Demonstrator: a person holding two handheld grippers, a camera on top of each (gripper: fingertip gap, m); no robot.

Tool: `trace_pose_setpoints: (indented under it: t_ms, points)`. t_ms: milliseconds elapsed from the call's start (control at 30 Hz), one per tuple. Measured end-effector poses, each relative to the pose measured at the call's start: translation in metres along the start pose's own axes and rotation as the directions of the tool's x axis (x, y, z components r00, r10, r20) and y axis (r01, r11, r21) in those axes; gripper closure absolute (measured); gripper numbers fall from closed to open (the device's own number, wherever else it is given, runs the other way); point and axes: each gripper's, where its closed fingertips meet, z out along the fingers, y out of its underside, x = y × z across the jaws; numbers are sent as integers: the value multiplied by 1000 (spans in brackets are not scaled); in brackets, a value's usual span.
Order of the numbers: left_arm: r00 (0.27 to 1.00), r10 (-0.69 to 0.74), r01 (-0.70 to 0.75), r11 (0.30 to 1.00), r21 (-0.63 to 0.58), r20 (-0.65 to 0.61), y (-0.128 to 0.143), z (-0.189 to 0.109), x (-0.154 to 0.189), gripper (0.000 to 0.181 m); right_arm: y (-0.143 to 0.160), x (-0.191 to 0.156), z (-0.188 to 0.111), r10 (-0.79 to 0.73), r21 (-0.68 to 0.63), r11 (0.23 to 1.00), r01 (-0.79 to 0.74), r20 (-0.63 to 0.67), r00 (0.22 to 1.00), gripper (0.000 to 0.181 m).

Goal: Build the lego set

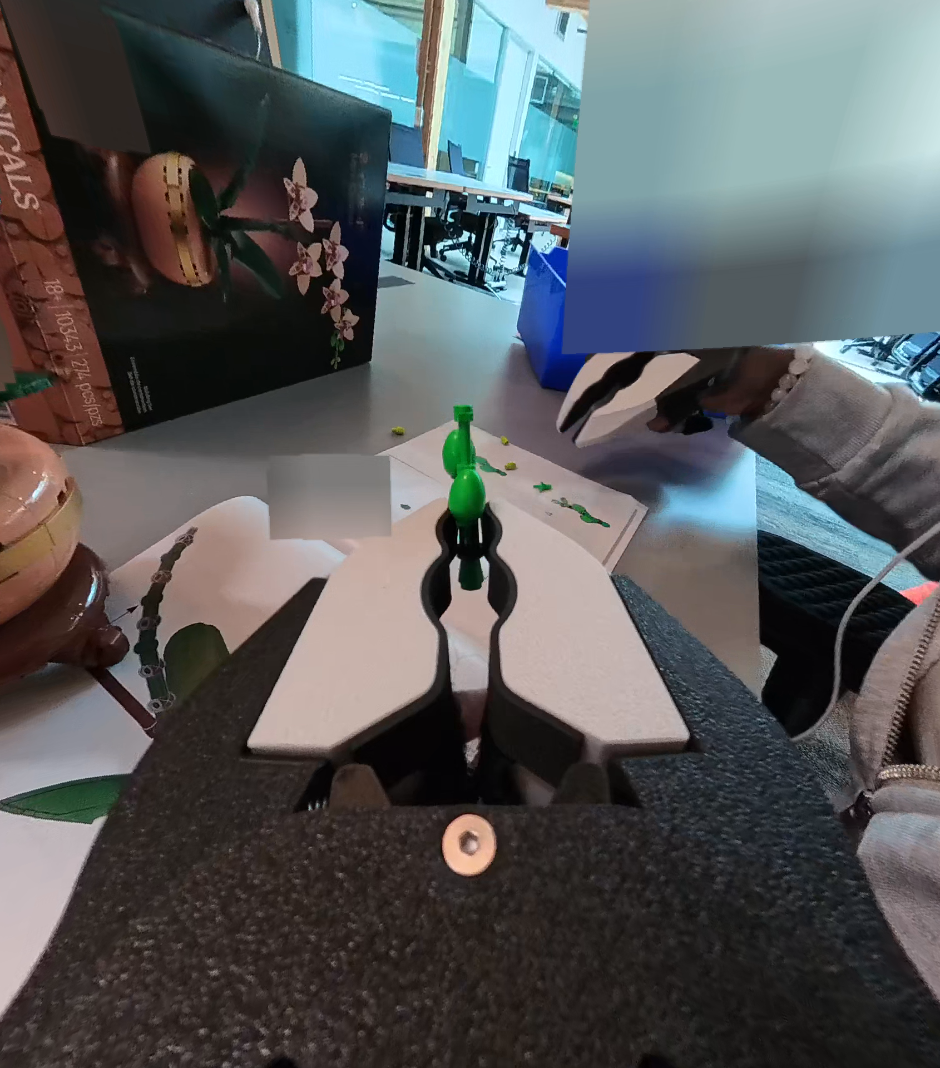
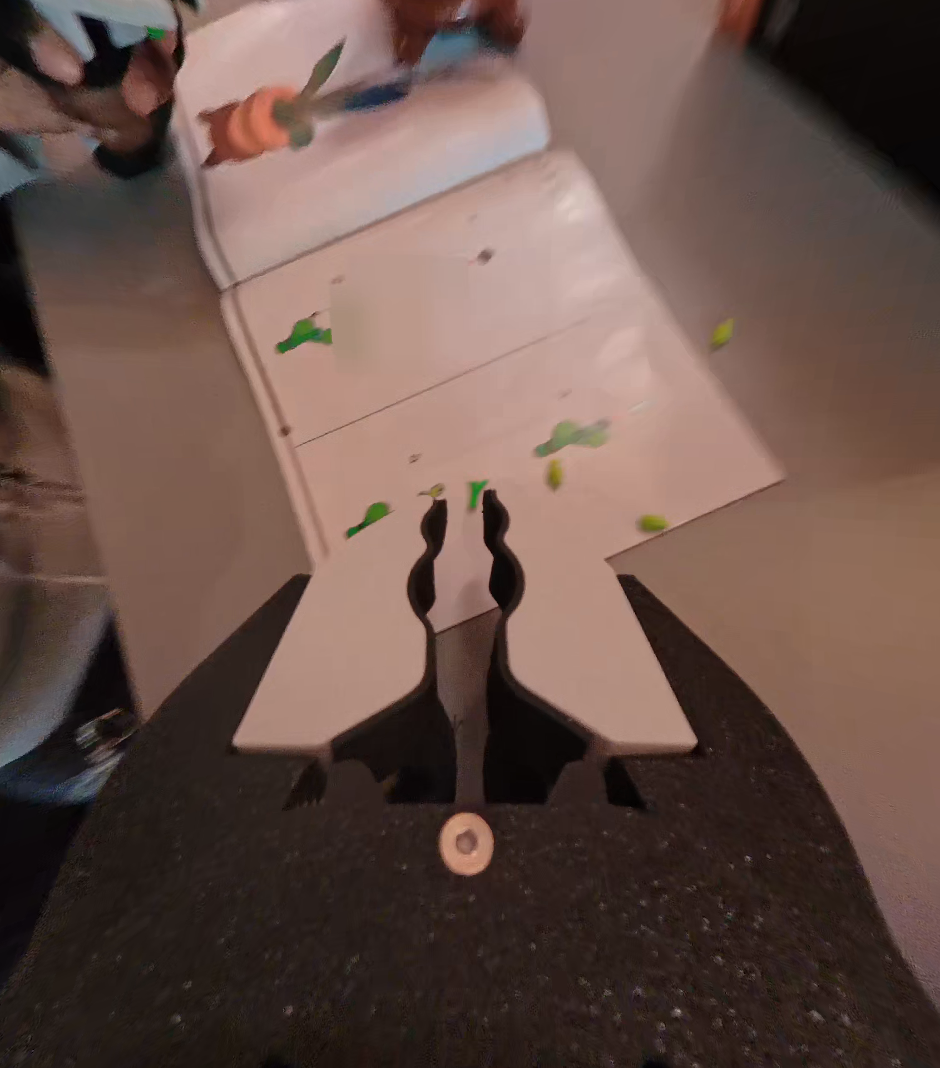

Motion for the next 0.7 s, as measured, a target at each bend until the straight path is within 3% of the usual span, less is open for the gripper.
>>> trace_pose_setpoints:
  t_ms: [100,400,500,600,700]
  points:
    - [1000,-2,2,1000,-31,-11,4,3,1,175,12,1,10,23,-163,986,-13,59,998,161]
    - [999,-6,5,999,-32,-36,4,3,4,174,8,6,30,-74,-348,931,106,102,992,167]
    - [999,-6,4,999,-45,-45,5,4,5,174,11,8,31,-83,-378,919,113,95,992,178]
    - [998,-24,22,999,-41,-54,5,3,4,175,6,8,31,-61,-317,945,85,86,994,180]
    - [997,-51,50,999,-16,-60,2,1,3,174,-33,0,31,8,-47,999,-3,115,993,180]
